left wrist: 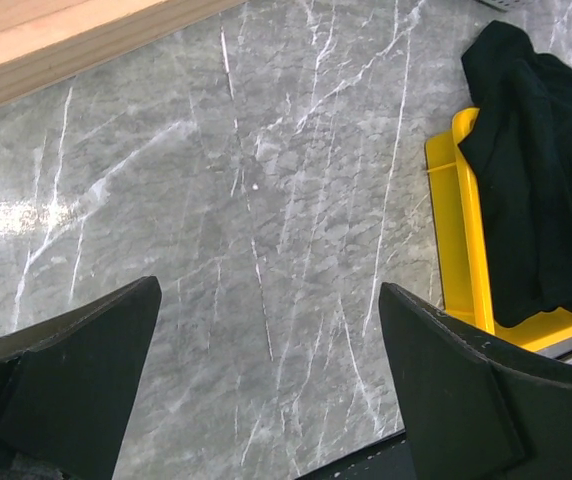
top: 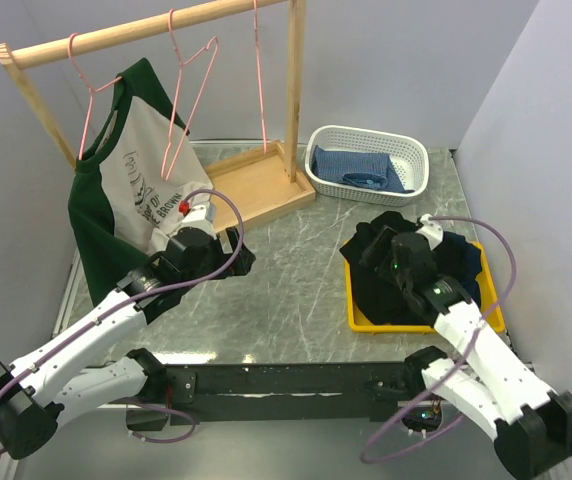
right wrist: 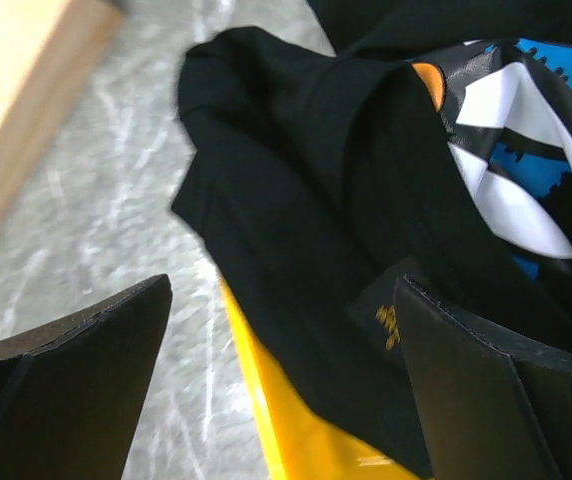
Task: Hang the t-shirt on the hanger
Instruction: Pick up the T-shirt and place it in the bin.
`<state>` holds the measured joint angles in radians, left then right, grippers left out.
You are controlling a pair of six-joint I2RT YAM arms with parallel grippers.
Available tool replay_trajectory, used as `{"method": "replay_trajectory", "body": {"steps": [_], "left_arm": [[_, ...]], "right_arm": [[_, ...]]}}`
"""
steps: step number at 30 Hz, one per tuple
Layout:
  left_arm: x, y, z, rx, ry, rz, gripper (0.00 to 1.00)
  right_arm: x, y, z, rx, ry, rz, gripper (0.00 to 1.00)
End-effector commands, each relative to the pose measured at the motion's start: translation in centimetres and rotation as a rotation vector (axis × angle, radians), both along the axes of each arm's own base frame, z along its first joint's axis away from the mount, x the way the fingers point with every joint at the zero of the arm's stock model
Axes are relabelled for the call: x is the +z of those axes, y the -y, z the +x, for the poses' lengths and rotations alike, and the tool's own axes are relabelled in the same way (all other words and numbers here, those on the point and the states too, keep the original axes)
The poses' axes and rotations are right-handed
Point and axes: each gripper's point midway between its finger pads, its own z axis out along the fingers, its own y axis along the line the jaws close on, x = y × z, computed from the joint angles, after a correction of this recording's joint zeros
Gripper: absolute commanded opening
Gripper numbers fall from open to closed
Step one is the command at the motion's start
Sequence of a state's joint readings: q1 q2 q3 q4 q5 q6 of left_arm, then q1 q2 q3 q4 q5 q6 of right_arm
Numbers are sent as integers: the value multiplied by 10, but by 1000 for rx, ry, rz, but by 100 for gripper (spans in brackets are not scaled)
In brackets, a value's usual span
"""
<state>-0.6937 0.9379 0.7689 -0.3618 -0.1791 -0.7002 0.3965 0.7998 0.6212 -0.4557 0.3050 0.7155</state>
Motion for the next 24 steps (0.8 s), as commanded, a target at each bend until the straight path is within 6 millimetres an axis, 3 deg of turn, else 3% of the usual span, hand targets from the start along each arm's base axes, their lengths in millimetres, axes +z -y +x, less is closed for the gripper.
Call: {"method": "replay_trajectory", "body": {"steps": [1,3,6,8,9,10,11,12,13,14,15,17,18,20,21,23,24], "left_arm": [[23,1,7,14,41,-25,96],[23,1,8,17,46,-23,96],[23,1,9,19,47,-25,96],[23,3,9,16,47,-27,96],[26,3,10,17,51,-29,96],[26,2,10,18,51,-26,96],[28,3,10,18,53,-28,96],[31,2,10,19,57,-31,96],[33,2,11,19,60,-31,96],[36,2,11,20,65,-35,96],[42,3,12,21,74,-39,96],[48,4,12,16,81,-46,96],[57,5,13,16,93,-55,96],[64,3,14,21,103,-54,96],[77,3,14,21,121,-66,96],[87,0,14,27,134,-58,96],[102,0,15,31,158,-71,96]], "right_arm": [[4,-12,23,41,6,10,99],[-2,-20,29,65,2,23,98],[-26,-24,32,75,-69,0,92],[-37,-17,29,57,-106,-31,81],[-30,-15,30,47,-98,-38,73],[-16,-12,29,38,-61,-36,48],[-7,-6,25,23,-52,-51,33],[27,-6,27,21,30,-28,19],[45,-4,26,22,64,-23,3],[59,-4,21,41,80,-26,0],[100,-5,21,50,166,4,0],[132,-4,13,69,208,12,0],[170,-9,10,100,284,52,0],[201,-18,4,156,329,87,0],[231,-28,0,213,379,129,0],[257,-42,-6,279,416,169,0],[281,-46,-7,300,455,188,0]]}}
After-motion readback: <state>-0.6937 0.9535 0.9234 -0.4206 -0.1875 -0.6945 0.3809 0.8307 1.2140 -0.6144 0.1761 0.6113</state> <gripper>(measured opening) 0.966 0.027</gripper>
